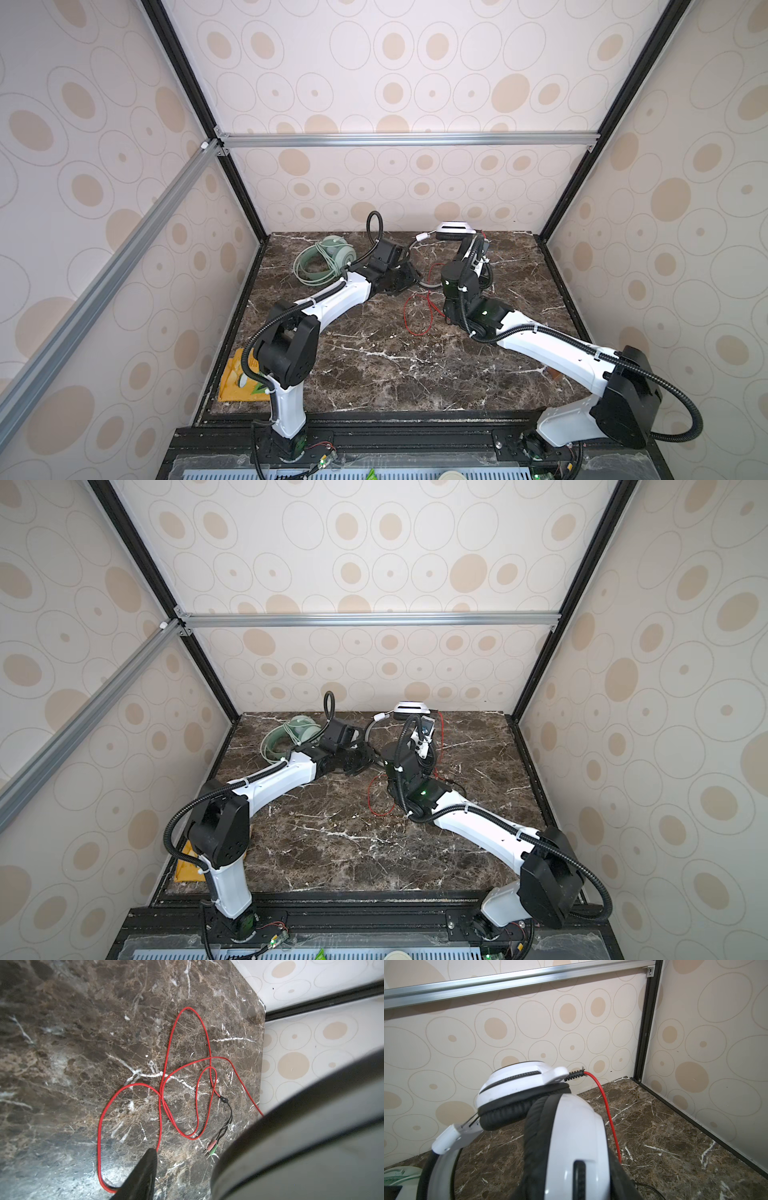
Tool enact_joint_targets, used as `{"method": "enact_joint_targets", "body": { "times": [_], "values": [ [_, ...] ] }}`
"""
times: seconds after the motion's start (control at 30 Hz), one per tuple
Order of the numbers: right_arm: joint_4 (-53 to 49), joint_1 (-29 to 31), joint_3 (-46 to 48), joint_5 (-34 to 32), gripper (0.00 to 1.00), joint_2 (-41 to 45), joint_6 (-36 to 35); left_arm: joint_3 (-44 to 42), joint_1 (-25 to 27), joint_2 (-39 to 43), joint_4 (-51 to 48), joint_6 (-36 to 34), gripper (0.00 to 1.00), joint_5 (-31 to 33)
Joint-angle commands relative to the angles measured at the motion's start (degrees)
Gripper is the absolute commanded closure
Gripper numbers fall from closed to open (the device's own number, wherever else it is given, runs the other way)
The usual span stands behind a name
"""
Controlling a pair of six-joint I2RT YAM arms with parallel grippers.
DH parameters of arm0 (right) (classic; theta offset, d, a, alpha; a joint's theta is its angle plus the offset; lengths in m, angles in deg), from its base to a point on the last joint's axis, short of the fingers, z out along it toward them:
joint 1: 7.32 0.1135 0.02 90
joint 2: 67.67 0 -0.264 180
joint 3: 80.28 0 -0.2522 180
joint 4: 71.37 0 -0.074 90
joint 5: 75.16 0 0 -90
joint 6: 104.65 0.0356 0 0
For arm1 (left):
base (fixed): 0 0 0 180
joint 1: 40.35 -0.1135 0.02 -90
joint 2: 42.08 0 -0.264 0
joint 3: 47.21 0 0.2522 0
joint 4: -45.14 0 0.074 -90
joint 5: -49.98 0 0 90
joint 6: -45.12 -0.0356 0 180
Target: Wrap the headphones
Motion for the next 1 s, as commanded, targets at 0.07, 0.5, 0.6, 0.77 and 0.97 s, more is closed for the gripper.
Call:
{"method": "enact_joint_targets", "body": {
  "times": [0.07,0.5,0.6,0.77,0.97],
  "values": [
    [6.4,0.6,-1.9,-3.1,0.77,0.3,-0.2,0.2,-0.5,0.2,1.3,-1.1,0.76,-2.0],
    [-10.3,-1.1,0.8,24.8,0.22,11.3,-2.8,0.4,-3.0,-1.3,1.4,-10.4,1.0,-1.1],
    [-19.8,-3.6,1.9,36.4,0.24,18.7,-2.3,-0.2,-4.3,-1.0,2.1,-13.1,1.0,1.1],
    [-34.5,-9.5,-0.2,43.3,0.25,26.8,-2.2,-0.8,-6.5,-1.3,3.4,-15.1,1.0,1.2],
    [-39.8,-33.9,0.7,73.4,0.26,26.3,3.8,0.0,-7.1,0.9,2.1,-17.4,1.0,5.0]
  ]
}}
